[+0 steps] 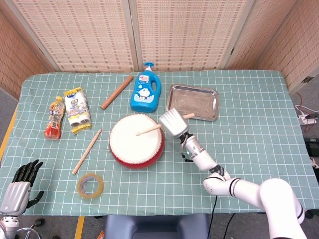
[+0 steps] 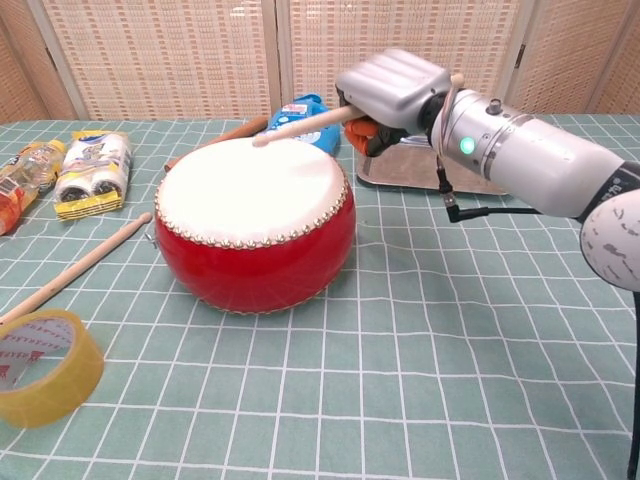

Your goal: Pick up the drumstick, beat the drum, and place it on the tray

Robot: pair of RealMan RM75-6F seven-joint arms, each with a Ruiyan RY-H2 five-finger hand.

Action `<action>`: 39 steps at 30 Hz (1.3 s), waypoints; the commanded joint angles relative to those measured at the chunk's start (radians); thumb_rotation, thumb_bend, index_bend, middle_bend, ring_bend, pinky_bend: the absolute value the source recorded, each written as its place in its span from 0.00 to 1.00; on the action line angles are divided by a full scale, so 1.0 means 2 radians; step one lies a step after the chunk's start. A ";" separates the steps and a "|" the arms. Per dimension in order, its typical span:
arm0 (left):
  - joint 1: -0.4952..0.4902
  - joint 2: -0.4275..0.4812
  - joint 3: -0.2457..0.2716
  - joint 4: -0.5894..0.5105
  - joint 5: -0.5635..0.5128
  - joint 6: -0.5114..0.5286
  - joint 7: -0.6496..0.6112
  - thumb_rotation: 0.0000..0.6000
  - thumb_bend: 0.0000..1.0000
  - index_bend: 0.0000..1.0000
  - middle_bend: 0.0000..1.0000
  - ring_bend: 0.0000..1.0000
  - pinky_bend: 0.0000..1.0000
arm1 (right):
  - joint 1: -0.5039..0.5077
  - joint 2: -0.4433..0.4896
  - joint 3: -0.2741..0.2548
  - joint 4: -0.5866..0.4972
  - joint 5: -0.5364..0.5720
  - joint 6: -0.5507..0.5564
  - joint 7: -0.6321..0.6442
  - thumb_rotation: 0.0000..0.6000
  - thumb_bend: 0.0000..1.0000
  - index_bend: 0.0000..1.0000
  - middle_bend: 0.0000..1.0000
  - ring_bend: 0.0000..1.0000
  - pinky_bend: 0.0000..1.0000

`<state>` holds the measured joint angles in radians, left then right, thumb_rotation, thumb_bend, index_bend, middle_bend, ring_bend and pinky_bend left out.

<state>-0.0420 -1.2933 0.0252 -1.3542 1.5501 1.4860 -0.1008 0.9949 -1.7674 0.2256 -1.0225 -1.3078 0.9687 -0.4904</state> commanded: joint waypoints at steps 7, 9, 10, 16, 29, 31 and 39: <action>0.001 -0.001 0.000 0.003 0.000 0.002 -0.003 1.00 0.25 0.03 0.00 0.00 0.01 | -0.014 -0.011 0.043 -0.016 0.020 0.046 0.056 1.00 0.73 1.00 1.00 1.00 1.00; 0.001 -0.001 0.002 0.003 0.002 0.002 -0.003 1.00 0.25 0.03 0.00 0.00 0.01 | -0.019 -0.006 0.058 -0.024 0.038 0.044 0.077 1.00 0.73 1.00 1.00 1.00 1.00; 0.001 -0.002 0.002 0.003 0.003 0.001 -0.003 1.00 0.25 0.03 0.00 0.00 0.01 | -0.020 -0.003 0.060 -0.023 0.044 0.040 0.078 1.00 0.73 1.00 1.00 1.00 1.00; 0.001 -0.002 0.002 0.000 0.003 0.001 -0.001 1.00 0.25 0.03 0.00 0.00 0.01 | -0.030 0.002 0.065 0.009 0.095 -0.003 0.074 1.00 0.73 1.00 1.00 1.00 1.00; 0.001 0.003 0.003 -0.011 -0.002 -0.002 0.011 1.00 0.25 0.03 0.00 0.00 0.01 | 0.002 -0.070 0.076 0.213 0.135 -0.110 0.159 1.00 0.73 0.99 0.98 0.91 0.92; 0.002 0.004 0.002 -0.012 -0.004 -0.003 0.013 1.00 0.25 0.03 0.00 0.00 0.01 | 0.010 -0.083 0.076 0.244 0.132 -0.123 0.174 1.00 0.71 0.96 0.95 0.86 0.87; 0.002 0.006 0.001 -0.017 -0.007 -0.005 0.018 1.00 0.26 0.03 0.00 0.00 0.01 | 0.037 -0.117 0.074 0.332 0.114 -0.165 0.237 1.00 0.54 0.68 0.67 0.57 0.54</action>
<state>-0.0385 -1.2822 0.0276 -1.3876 1.5356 1.4758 -0.0656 1.0498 -1.9792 0.3741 -0.3934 -1.0661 0.6627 -0.0523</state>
